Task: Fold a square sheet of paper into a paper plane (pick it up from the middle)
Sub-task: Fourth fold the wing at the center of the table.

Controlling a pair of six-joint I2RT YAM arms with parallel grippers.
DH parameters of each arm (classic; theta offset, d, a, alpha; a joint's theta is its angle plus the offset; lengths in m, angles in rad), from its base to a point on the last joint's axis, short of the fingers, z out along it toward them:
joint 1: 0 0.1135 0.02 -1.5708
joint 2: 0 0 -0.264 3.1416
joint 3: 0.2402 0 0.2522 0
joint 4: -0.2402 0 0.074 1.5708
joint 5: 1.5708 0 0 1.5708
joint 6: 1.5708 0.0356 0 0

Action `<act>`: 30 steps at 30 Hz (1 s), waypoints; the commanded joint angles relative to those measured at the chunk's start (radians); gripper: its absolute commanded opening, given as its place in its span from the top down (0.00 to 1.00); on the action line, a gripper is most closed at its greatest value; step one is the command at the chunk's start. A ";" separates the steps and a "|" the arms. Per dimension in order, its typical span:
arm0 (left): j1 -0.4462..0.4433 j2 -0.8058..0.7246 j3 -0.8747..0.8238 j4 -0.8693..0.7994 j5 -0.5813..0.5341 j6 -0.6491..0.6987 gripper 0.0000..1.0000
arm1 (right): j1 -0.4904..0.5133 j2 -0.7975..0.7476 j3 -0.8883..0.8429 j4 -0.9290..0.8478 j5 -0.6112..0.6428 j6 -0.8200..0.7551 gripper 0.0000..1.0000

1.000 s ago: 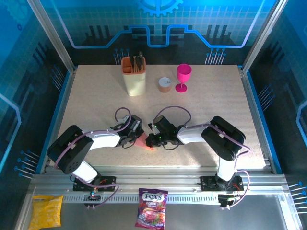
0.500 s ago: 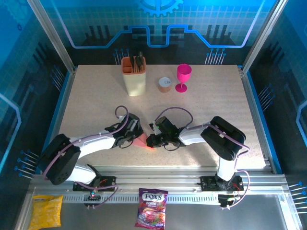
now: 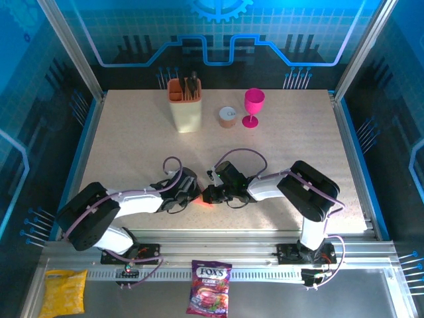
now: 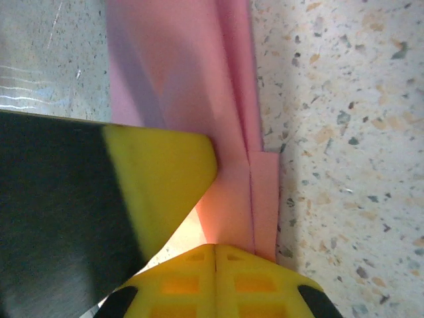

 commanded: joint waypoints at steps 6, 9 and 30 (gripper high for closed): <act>0.068 0.020 -0.041 -0.042 -0.050 -0.031 1.00 | -0.003 0.079 0.004 -0.324 0.131 -0.034 1.00; 0.115 0.011 -0.031 -0.053 -0.038 0.015 1.00 | 0.005 0.100 0.022 -0.376 0.150 -0.058 1.00; 0.493 0.155 0.052 -0.017 0.021 0.207 1.00 | 0.025 0.142 -0.034 -0.353 0.169 -0.020 1.00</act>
